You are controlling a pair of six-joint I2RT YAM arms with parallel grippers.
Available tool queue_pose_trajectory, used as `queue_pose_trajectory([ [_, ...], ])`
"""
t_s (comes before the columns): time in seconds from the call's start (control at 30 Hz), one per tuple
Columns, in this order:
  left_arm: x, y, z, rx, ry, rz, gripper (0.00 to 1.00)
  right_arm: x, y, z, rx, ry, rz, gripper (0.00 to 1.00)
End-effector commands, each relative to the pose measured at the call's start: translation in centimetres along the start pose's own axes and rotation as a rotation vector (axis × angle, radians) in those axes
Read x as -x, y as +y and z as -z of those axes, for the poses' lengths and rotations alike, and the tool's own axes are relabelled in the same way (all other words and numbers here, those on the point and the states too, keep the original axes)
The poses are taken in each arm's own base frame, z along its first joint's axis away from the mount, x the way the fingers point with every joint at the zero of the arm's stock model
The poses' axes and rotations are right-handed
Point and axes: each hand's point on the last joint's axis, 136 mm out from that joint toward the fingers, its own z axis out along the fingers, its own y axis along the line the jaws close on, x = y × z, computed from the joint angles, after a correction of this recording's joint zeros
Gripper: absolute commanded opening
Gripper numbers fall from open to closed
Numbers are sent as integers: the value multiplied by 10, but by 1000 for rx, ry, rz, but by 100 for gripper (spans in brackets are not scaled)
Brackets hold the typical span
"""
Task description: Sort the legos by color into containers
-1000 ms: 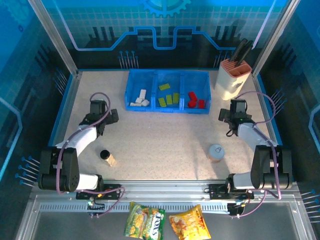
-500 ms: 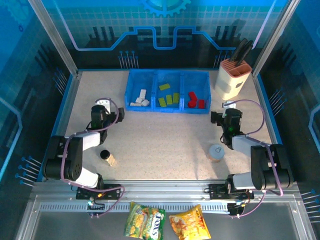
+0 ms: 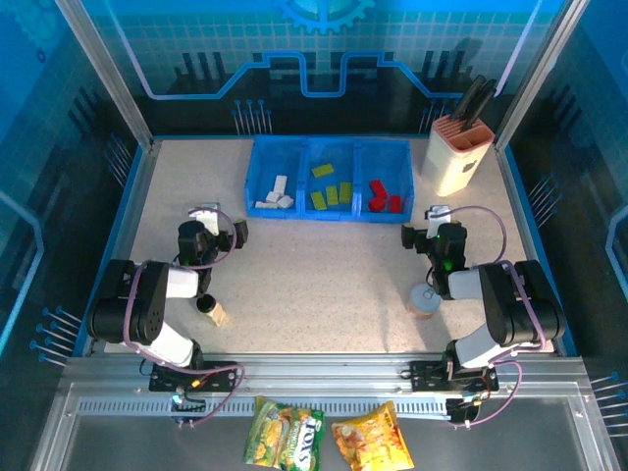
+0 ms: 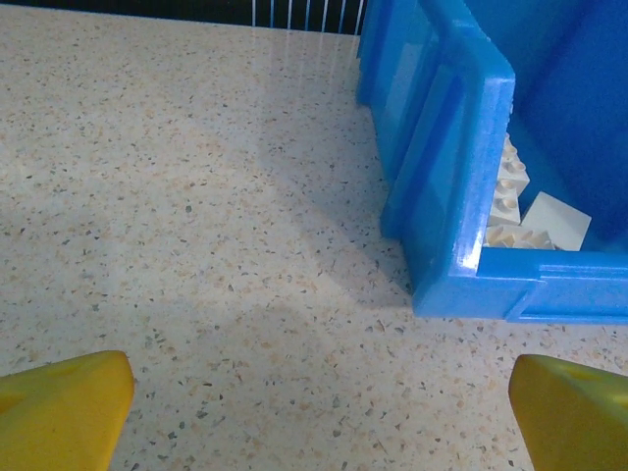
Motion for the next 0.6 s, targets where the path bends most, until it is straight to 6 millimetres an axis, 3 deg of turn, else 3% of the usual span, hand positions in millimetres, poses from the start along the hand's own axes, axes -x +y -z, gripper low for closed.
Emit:
queue_pose_trajectory([
  [0.0,15,0,-1,-6,-53,-23,99,24,6,-3,19,-76,25,100],
  [0.57,15,0,-1,-6,-54,-22,99,24,8,-3,23,-73,29,100],
])
